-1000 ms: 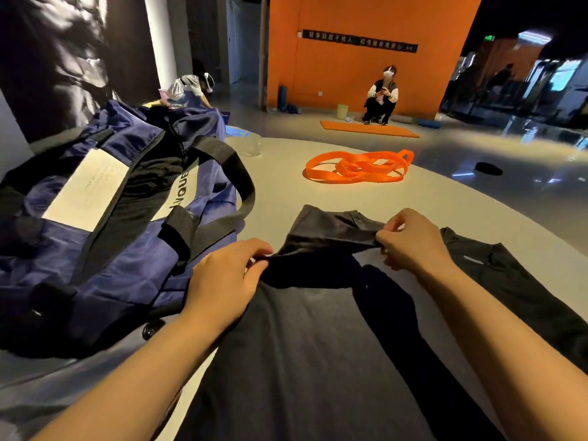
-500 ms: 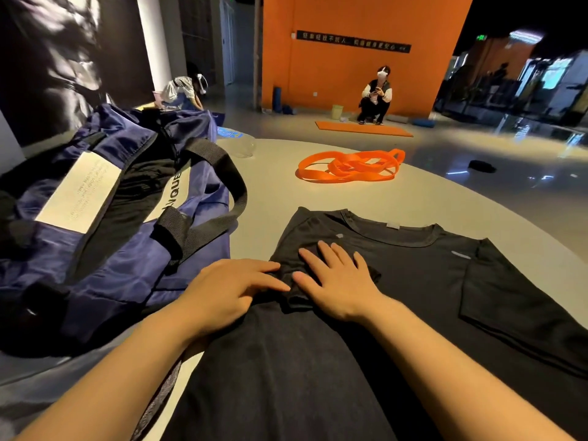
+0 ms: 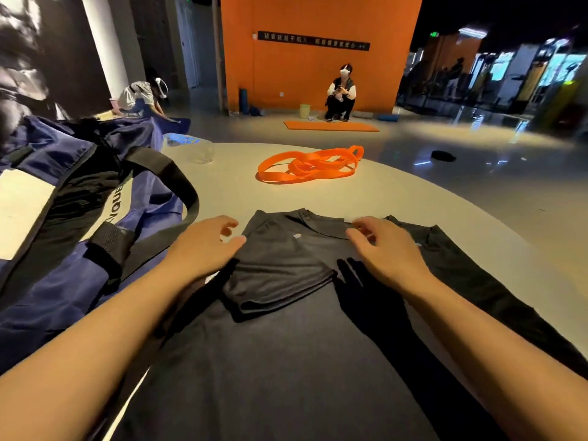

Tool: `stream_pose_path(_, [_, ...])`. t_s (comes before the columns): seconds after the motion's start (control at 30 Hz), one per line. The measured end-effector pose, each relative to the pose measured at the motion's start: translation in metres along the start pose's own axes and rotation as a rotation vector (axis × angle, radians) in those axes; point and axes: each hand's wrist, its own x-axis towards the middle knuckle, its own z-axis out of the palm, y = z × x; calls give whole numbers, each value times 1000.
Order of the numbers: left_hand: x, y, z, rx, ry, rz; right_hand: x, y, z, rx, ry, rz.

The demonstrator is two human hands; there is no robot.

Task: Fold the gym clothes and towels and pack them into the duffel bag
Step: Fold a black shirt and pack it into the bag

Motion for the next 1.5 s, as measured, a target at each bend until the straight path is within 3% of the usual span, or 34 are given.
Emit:
stream_pose_path(0.07, [30, 4, 12, 13, -18, -95, 7, 38, -29, 168, 192, 186])
stream_pose_path(0.13, [57, 2, 23, 13, -45, -170, 19, 81, -54, 198, 259, 375])
stream_pose_path(0.3, [91, -9, 41, -42, 15, -277, 49, 159, -63, 47, 183, 605])
stream_pose_path(0.47, [114, 0, 43, -54, -16, -258, 87, 181, -47, -30, -94, 650])
stream_pose_path(0.53, [124, 2, 40, -58, 38, -266, 98, 179, -47, -91, -67, 619])
stream_pose_path(0.67, [144, 11, 29, -157, 195, -239, 118, 167, -56, -168, 223, 458])
stream_pose_path(0.87, [145, 48, -16, -479, 436, 26, 132, 143, -87, 276, 451, 259])
stream_pose_path(0.97, [112, 68, -30, -478, 418, 186, 101, 133, -102, 426, 383, 184])
stream_pose_path(1.07, [51, 76, -19, -561, 280, 255, 46, 130, -114, 487, 291, 139])
stream_pose_path(1.13, [2, 67, -1, -499, 192, 271, -1, 131, -112, 510, 259, 147])
stream_pose_path(1.27, [-89, 41, 38, -202, 5, 304, -96, 140, -84, 176, 73, 145])
stream_pose_path(1.33, [-105, 36, 48, -95, 42, 342, -120, 140, -74, 36, -28, 106])
stream_pose_path(1.5, [-81, 37, 49, -26, 85, 293, -96, 142, -60, -46, 1, 91])
